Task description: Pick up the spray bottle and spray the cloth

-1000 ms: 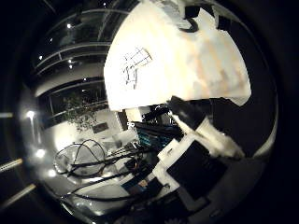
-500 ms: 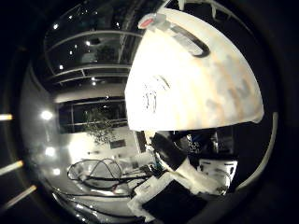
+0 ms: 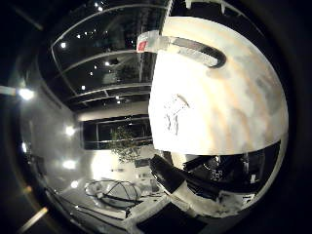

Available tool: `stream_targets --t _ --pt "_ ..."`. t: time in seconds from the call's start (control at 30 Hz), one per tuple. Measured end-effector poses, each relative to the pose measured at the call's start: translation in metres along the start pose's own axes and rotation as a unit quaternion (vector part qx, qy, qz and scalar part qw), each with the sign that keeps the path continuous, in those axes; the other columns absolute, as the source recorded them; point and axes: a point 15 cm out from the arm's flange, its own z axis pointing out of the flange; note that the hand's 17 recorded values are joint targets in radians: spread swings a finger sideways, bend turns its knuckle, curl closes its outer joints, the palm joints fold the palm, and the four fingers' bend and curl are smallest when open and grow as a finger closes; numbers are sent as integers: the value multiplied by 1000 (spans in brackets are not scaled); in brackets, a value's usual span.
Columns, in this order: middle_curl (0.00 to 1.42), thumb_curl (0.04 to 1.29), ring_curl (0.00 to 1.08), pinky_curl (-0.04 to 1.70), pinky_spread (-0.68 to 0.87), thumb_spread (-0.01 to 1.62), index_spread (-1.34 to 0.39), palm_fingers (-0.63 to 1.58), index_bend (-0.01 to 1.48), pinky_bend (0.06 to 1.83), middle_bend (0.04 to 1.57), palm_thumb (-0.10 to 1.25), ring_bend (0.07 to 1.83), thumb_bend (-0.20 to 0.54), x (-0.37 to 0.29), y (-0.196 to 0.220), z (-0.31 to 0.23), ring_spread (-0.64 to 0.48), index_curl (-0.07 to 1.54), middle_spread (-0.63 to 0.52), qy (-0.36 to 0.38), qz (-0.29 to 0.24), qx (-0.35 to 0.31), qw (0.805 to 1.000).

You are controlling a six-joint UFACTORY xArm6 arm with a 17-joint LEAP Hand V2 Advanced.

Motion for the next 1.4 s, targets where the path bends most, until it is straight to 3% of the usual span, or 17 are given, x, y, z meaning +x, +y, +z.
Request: stream_targets --t 0.33,0.57,1.1,1.4 --pt "332 297 259 331 363 1013 -205 -10 139 410 244 472 320 -28 10 -28 24 210 228 150 -59 8 5 998" --pt "329 285 257 323 357 932 -205 -26 139 389 221 332 300 -33 5 -46 43 202 224 140 -75 -24 -22 997" --pt "335 295 265 319 356 923 -202 -18 138 375 207 327 283 -31 -26 -79 94 201 214 153 -91 -50 -50 993" --pt "338 303 275 318 329 935 -166 51 142 361 236 391 323 -26 -44 -102 120 193 229 167 -80 -71 -45 993"
